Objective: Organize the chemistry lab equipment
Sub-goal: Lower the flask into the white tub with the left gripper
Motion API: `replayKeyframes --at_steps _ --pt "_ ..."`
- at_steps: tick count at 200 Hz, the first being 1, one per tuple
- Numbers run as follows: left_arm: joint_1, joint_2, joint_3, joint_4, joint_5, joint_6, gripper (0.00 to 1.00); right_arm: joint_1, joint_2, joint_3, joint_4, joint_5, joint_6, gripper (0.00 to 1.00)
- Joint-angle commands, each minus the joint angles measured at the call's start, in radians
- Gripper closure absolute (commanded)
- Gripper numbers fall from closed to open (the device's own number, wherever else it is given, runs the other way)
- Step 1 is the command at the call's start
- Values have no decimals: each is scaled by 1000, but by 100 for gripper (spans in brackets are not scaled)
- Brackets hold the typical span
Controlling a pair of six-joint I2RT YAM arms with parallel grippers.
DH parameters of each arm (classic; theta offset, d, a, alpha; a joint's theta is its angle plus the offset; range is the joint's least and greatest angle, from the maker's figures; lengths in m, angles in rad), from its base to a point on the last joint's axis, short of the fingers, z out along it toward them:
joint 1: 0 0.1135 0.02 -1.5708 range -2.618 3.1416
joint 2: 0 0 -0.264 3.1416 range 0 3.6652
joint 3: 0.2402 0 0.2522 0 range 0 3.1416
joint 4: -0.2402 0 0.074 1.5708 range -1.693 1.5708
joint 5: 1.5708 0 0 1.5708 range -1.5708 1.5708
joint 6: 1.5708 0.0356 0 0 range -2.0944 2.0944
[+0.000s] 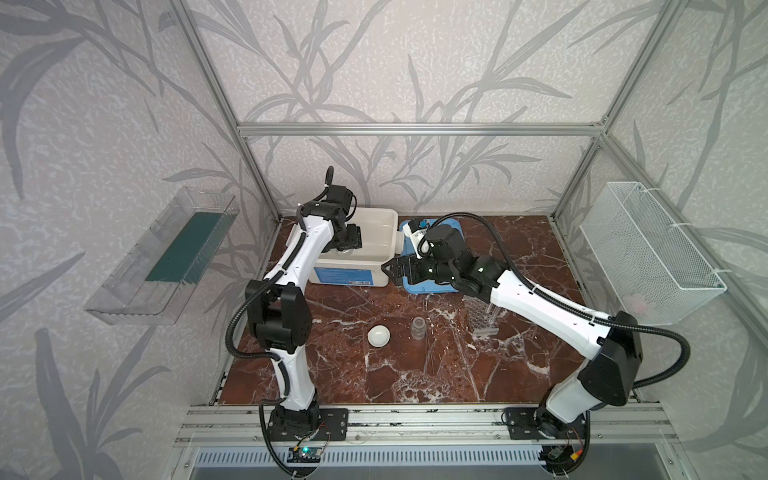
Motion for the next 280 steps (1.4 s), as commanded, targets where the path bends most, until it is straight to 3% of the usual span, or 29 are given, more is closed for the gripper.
replayKeyframes --at_steps 1,31,65,151,220,280 --pt "-4 -42 -39 -7 36 13 44 6 -40 -27 44 -5 16 2" --pt "-5 -72 -82 -16 60 -2 44 8 -50 -28 34 -3 18 2" --pt "-14 -117 -145 3 165 -45 45 13 -40 -22 30 -2 18 2" --pt "-171 -134 -146 65 243 -142 46 17 -106 -87 43 61 16 2" --pt "-222 -49 -74 107 264 -190 48 15 -288 -254 128 215 0 2" --pt "-229 19 46 49 182 -191 48 11 -297 -253 96 206 -9 1"
